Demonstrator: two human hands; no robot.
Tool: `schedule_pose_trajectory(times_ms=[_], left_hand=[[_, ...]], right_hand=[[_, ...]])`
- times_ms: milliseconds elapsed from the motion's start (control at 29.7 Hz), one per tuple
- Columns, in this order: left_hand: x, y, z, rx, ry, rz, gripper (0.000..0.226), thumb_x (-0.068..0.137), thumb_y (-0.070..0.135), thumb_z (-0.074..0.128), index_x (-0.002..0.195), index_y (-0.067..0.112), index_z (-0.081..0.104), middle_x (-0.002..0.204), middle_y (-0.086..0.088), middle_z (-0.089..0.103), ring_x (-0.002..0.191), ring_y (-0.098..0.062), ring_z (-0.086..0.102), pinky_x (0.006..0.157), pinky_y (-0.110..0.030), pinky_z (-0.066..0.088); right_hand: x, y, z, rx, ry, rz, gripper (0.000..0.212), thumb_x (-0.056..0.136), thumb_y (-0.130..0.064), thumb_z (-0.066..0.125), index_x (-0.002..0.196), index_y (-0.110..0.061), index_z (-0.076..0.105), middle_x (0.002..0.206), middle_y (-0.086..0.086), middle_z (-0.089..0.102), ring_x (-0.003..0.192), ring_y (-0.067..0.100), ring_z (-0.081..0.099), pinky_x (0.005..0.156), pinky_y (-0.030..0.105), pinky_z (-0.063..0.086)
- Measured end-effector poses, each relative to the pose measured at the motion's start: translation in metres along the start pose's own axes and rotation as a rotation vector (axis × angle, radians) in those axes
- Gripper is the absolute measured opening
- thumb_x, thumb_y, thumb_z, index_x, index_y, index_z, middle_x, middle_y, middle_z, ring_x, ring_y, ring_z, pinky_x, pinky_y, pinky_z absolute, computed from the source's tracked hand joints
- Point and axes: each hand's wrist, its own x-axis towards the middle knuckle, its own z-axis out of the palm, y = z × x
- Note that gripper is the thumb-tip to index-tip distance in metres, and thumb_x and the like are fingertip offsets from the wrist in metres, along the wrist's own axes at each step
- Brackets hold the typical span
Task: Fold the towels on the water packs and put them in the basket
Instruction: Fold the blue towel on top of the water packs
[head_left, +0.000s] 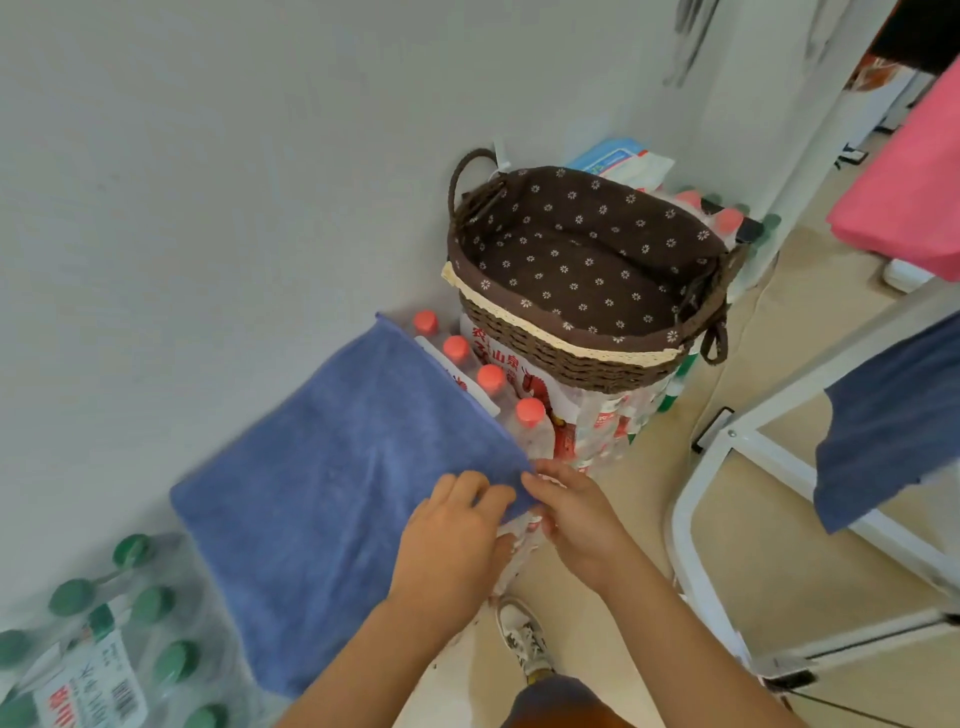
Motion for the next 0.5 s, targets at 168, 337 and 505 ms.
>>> schedule_pose_trajectory(times_ms=[168,337,505], left_hand=[[0.014,0.019,-0.009,-0.225,-0.019,-0.191,0.023,0.085,0.045,0.053,0.099,0.026,0.055,0.09,0.012,0.059,0.08,-0.009,0.053,0.066,-0.023,0.045],[0.022,0.007,-0.024,-0.748,0.095,-0.579,0.018,0.087,0.022,0.065,0.076,0.037,0.063,0.068,0.01,0.068,0.067,-0.005,0.062,0.06,-0.021,0.05],[0.026,0.004,-0.031,-0.892,0.048,-0.54,0.021,0.091,0.021,0.063,0.08,0.038,0.07,0.076,0.015,0.071,0.073,-0.005,0.065,0.067,-0.023,0.052]], right_hand=[[-0.027,-0.016,0.01,-0.145,0.029,-0.233,0.014,0.089,-0.006,0.063,0.1,-0.007,0.07,0.093,0.009,0.073,0.079,0.01,0.066,0.062,0.012,0.049],[-0.037,-0.027,0.002,-0.154,0.029,-0.27,0.02,0.095,-0.013,0.053,0.098,-0.013,0.073,0.092,0.0,0.075,0.081,0.0,0.067,0.067,0.008,0.045],[-0.032,-0.025,0.006,-0.398,-0.083,-0.403,0.035,0.09,-0.007,0.06,0.117,-0.03,0.062,0.093,0.003,0.069,0.085,0.013,0.064,0.074,0.016,0.051]])
